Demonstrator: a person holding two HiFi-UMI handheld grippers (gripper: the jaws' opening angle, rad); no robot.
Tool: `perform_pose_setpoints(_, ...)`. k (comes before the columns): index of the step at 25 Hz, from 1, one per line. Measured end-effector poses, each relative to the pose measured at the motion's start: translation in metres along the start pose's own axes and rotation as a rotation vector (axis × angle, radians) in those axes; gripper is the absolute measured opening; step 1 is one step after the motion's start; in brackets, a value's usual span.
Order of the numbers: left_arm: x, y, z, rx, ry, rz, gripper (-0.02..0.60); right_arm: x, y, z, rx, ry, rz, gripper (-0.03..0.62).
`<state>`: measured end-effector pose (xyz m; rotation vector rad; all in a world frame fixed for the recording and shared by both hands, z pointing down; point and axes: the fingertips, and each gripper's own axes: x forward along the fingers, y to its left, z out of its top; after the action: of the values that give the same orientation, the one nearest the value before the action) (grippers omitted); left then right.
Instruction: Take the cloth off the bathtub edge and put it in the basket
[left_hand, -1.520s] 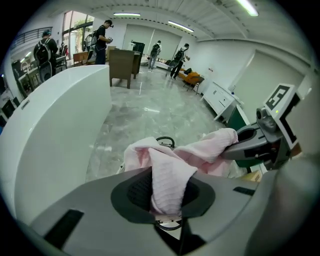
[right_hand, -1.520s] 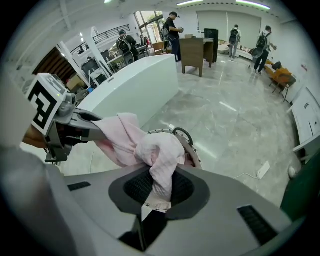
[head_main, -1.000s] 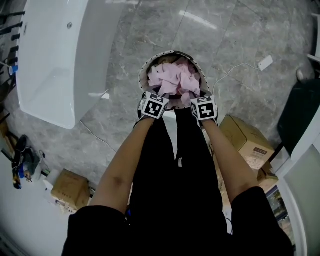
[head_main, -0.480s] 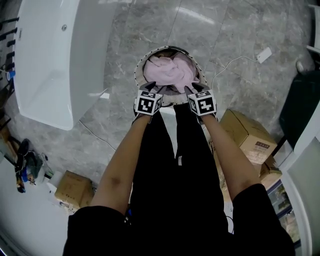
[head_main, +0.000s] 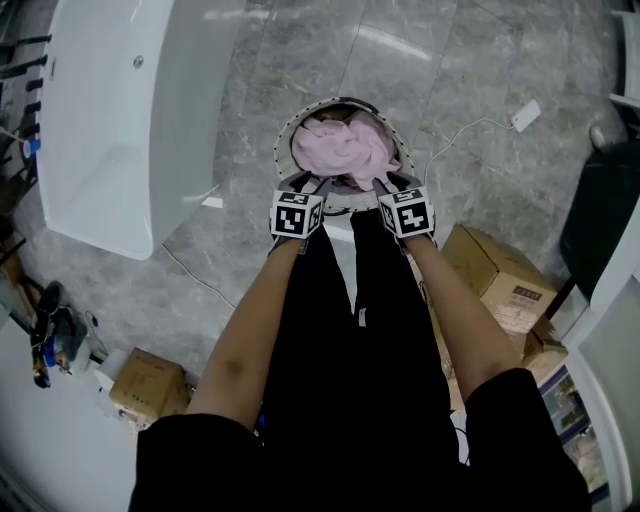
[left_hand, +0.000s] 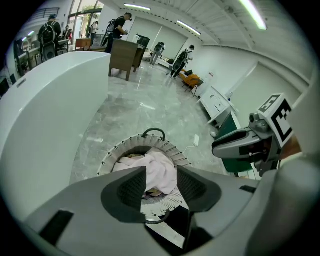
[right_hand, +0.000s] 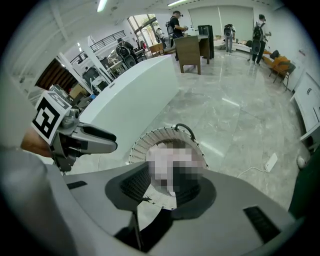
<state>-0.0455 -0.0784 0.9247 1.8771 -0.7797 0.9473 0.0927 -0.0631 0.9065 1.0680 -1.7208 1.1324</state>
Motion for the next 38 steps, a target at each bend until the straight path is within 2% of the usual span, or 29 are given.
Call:
perform_pose_setpoints(5, -0.038, -0.023, 0.017, -0.051, -0.110, -0.027, 0.196, -0.038, 0.013, 0.022, -0.007, -0.099, -0.016, 0.132)
perform_pose_setpoints(11, -0.086, -0.047, 0.040, -0.094, -0.189, -0.030, 0.190, -0.091, 0.033, 0.047, -0.039, -0.191, 0.006, 0.132)
perform_pose_setpoints(16, -0.147, -0.090, 0.088, -0.185, -0.369, -0.144, 0.129, -0.160, 0.042, 0.076, -0.001, -0.308, 0.007, 0.132)
perform_pose_setpoints(18, -0.173, -0.106, 0.109, -0.168, -0.437, -0.155, 0.114, -0.192, 0.047, 0.092, -0.006, -0.372, 0.015, 0.132)
perform_pose_setpoints(22, -0.223, -0.133, 0.150, -0.075, -0.545, -0.122, 0.080, -0.250, 0.056, 0.126, -0.014, -0.481, 0.020, 0.132)
perform_pose_setpoints(27, -0.274, -0.176, 0.185, -0.006, -0.637, -0.108, 0.054, -0.321, 0.070, 0.157, -0.034, -0.591, 0.048, 0.124)
perform_pose_setpoints(31, -0.312, -0.201, 0.215, -0.029, -0.734, -0.142, 0.023, -0.383, 0.088, 0.185, -0.078, -0.760, 0.089, 0.057)
perform_pose_setpoints(33, -0.331, -0.209, 0.230, -0.021, -0.766, -0.124, 0.017, -0.410, 0.095, 0.194, -0.096, -0.838, 0.101, 0.047)
perform_pose_setpoints(35, -0.343, -0.222, 0.243, 0.041, -0.780, -0.080, 0.017, -0.432, 0.097, 0.198, -0.121, -0.882, 0.096, 0.044)
perform_pose_setpoints(38, -0.357, -0.239, 0.258, 0.142, -0.816, -0.073, 0.017, -0.453, 0.100, 0.202, -0.139, -0.949, 0.095, 0.038)
